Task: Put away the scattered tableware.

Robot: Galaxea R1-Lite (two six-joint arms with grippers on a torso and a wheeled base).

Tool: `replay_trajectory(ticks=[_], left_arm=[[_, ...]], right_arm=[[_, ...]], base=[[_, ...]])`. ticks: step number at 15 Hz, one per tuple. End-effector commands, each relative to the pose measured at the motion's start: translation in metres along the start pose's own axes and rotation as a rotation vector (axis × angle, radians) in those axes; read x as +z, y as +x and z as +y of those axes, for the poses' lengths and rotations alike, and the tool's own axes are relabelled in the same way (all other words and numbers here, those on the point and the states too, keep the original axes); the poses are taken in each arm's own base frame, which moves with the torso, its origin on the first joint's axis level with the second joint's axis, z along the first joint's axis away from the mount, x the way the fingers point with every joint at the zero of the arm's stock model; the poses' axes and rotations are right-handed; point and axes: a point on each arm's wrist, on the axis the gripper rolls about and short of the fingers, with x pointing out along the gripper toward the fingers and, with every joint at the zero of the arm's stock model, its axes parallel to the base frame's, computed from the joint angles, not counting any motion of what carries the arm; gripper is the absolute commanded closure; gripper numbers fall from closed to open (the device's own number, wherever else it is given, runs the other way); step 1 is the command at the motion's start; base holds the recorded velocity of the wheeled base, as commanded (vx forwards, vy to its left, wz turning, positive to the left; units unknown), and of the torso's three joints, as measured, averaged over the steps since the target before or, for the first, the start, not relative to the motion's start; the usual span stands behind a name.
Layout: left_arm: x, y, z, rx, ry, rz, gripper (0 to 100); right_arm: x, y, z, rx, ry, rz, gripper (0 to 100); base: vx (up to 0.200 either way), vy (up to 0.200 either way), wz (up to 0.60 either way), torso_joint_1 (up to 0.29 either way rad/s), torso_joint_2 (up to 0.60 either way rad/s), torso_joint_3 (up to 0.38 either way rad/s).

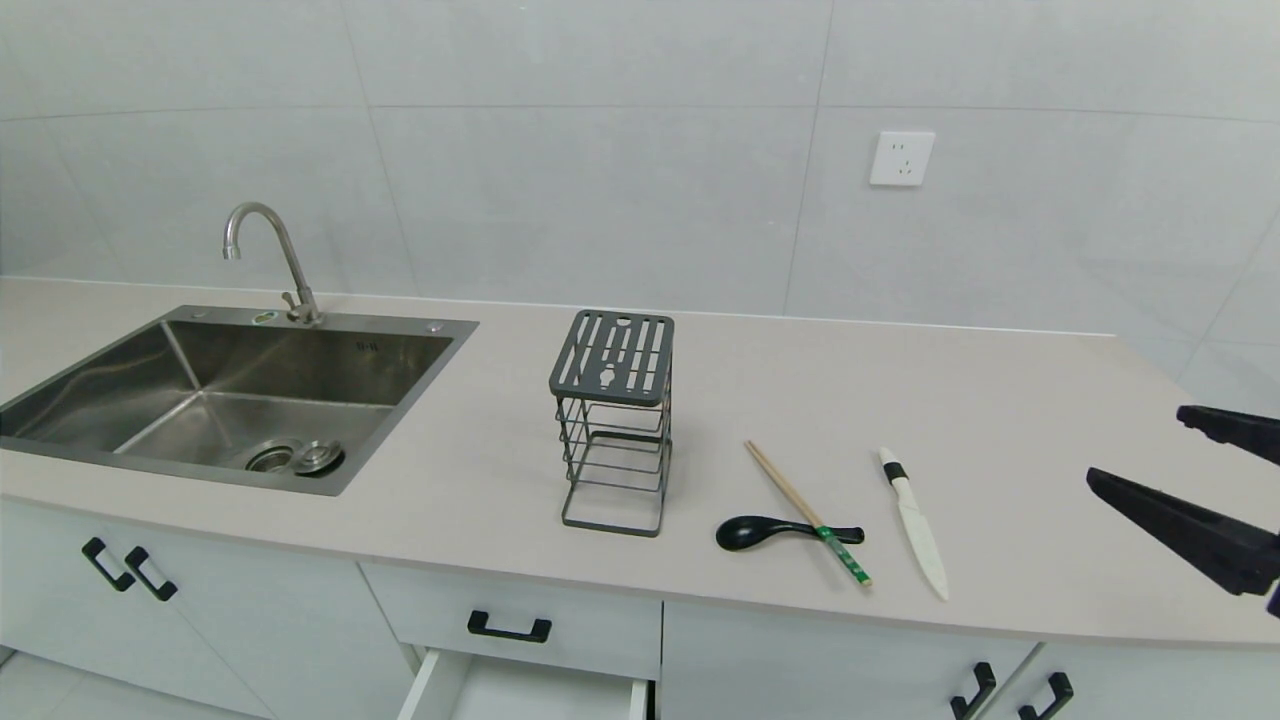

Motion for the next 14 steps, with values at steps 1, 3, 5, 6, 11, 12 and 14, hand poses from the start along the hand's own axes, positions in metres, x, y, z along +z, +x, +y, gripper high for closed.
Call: replay_trajectory(ticks=[1, 3, 5, 6, 11, 12, 14], left_arm=[[0.0, 0.0, 0.0, 0.0, 0.0, -0.001, 0], [0.0, 0.0, 0.0, 0.0, 0.0, -0.001, 0], [0.0, 0.0, 0.0, 0.0, 0.0, -0.001, 0], [0.0, 0.0, 0.0, 0.0, 0.0, -0.001, 0], [0.0, 0.0, 0.0, 0.0, 0.0, -0.001, 0], [0.0, 0.0, 0.0, 0.0, 0.0, -0.001, 0], [0.0, 0.0, 0.0, 0.0, 0.0, -0.001, 0]], right_arm=[[0.0, 0.011, 0.002, 0.044, 0.0, 0.026, 0], [-0.003, 0.015, 0.003, 0.057, 0.006, 0.049, 0], [-0.023, 0.032, 0.002, 0.072, 0.136, 0.167, 0], [-0.029, 0.039, 0.003, 0.088, 0.177, 0.211, 0], [-0.055, 0.068, 0.004, 0.118, 0.187, 0.384, 0], [-0.057, 0.072, 0.004, 0.118, 0.189, 0.402, 0], [-0.059, 0.079, 0.003, 0.117, 0.193, 0.42, 0]], base=[[0.0, 0.0, 0.0, 0.0, 0.0, 0.0], [0.0, 0.0, 0.0, 0.0, 0.0, 0.0], [0.0, 0.0, 0.0, 0.0, 0.0, 0.0], [0.0, 0.0, 0.0, 0.0, 0.0, 0.0], [0.0, 0.0, 0.0, 0.0, 0.0, 0.0], [0.0, 0.0, 0.0, 0.0, 0.0, 0.0], [0.0, 0.0, 0.0, 0.0, 0.0, 0.0]])
